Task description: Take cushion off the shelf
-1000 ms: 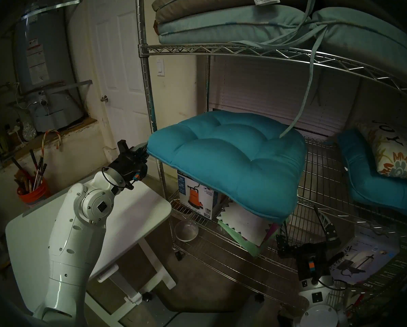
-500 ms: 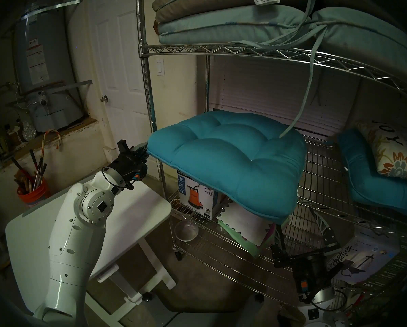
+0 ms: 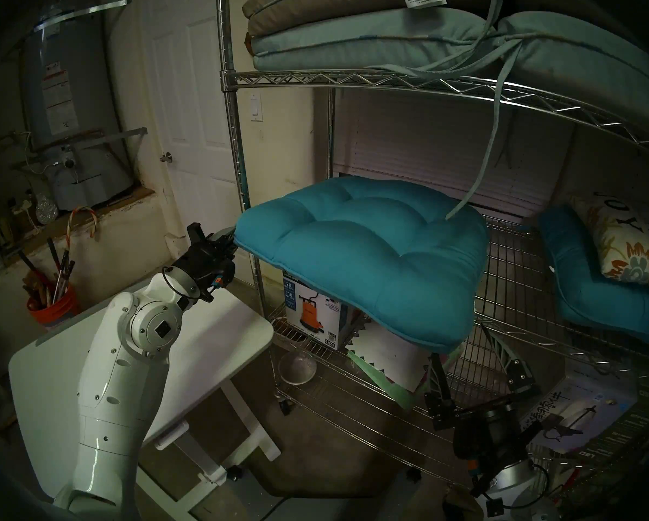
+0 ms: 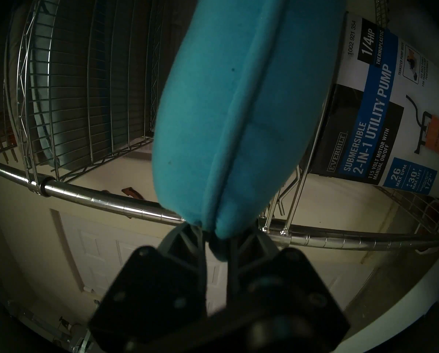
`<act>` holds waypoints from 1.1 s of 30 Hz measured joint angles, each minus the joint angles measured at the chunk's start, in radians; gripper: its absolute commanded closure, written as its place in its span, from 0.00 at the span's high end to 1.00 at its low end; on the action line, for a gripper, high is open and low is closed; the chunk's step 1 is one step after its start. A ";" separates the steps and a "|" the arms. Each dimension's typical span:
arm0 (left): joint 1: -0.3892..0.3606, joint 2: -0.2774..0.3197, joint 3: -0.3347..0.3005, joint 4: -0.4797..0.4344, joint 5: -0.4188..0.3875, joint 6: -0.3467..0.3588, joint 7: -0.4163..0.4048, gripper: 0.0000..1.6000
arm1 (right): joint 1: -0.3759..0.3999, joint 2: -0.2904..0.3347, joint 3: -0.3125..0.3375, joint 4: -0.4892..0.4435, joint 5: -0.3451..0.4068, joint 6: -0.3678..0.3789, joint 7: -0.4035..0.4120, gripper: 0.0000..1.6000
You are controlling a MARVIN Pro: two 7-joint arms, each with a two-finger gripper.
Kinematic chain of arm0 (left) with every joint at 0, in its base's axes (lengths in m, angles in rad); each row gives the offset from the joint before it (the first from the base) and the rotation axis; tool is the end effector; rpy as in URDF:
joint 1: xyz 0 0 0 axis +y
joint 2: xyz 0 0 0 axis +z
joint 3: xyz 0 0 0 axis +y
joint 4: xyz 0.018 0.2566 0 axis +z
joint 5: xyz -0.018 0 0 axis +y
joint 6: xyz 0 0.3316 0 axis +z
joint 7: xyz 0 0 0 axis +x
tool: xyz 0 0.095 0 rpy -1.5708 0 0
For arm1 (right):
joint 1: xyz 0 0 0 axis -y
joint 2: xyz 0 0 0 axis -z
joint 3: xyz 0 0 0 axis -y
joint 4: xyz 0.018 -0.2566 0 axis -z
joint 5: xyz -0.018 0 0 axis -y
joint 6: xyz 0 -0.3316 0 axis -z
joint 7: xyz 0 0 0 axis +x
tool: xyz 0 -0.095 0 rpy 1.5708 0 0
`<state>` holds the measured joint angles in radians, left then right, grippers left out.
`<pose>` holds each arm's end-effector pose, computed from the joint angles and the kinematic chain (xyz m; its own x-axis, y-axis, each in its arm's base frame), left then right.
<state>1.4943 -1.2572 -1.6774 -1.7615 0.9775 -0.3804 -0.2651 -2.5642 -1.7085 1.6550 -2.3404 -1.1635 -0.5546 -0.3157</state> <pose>0.4459 0.0645 -0.1524 -0.3900 -0.9105 0.1372 0.0477 -0.1688 -0.9845 0.2006 0.0007 -0.2196 -0.3053 0.8386 0.4512 -0.1570 -0.5117 0.8447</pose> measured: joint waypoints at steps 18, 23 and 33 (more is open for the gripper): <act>0.000 -0.002 -0.001 0.000 0.000 -0.001 -0.001 0.00 | 0.004 0.037 0.040 -0.008 -0.189 -0.006 -0.058 1.00; 0.000 -0.003 -0.002 0.000 0.001 -0.002 -0.001 0.00 | 0.009 0.048 0.050 -0.007 -0.241 -0.007 -0.076 1.00; 0.000 -0.004 -0.002 0.000 0.001 -0.003 -0.001 0.00 | 0.014 0.071 0.077 -0.025 -0.324 -0.013 -0.108 1.00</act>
<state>1.4938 -1.2609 -1.6796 -1.7614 0.9781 -0.3832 -0.2665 -2.5500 -1.6371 1.7321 -2.3655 -1.4873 -0.5676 -0.4241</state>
